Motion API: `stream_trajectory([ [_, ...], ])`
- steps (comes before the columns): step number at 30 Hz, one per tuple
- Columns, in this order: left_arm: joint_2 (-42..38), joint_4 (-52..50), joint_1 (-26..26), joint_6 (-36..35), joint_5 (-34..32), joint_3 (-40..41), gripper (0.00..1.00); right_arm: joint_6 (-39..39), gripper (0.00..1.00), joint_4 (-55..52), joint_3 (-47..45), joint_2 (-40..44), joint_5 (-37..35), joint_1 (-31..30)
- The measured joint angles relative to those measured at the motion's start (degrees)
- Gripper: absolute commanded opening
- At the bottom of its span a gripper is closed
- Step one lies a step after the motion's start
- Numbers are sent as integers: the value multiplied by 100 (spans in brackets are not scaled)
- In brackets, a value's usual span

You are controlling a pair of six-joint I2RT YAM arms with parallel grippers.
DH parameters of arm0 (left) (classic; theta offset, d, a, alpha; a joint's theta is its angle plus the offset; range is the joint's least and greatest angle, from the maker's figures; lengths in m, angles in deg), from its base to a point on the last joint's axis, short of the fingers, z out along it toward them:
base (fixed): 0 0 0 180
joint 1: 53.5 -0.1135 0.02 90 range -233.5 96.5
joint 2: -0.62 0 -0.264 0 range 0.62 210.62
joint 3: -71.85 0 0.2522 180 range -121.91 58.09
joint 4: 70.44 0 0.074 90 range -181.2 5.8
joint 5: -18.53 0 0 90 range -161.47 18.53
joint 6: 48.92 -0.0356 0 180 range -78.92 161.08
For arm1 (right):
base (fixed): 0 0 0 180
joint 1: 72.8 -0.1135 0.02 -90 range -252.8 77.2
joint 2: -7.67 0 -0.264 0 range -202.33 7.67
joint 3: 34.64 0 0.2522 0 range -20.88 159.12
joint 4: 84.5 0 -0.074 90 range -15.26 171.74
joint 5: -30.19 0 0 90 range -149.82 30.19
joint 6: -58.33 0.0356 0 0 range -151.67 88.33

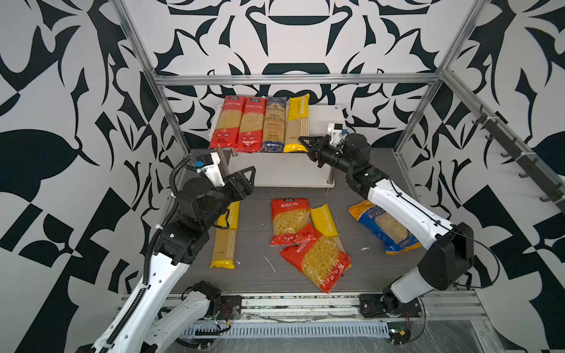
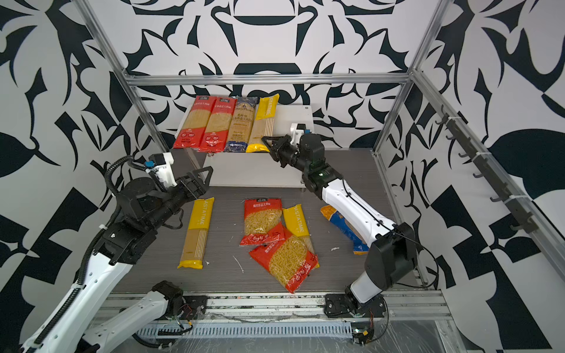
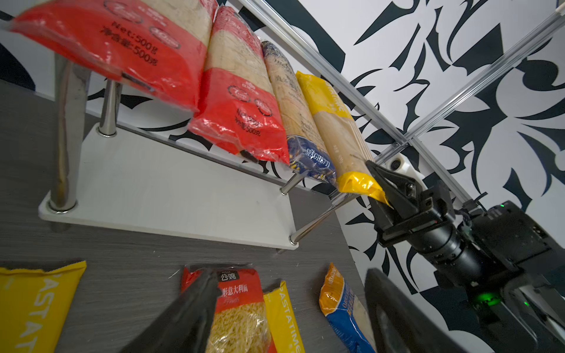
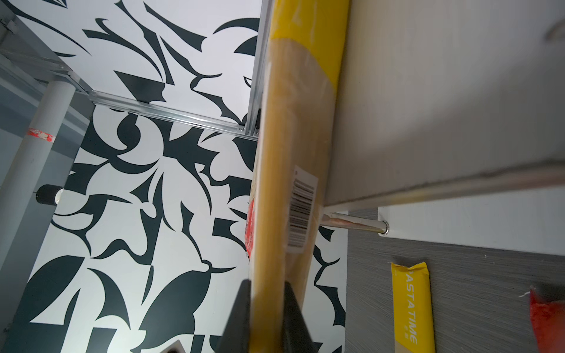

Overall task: Arrange pasta packages on shelves
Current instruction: Place the pasta bag on the shelf.

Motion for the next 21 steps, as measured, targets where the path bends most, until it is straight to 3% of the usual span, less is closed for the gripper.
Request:
stream_trajectory([
  [21,-79,9,-7,63,-50,227,80,334,0,94,634,-719,883,304],
])
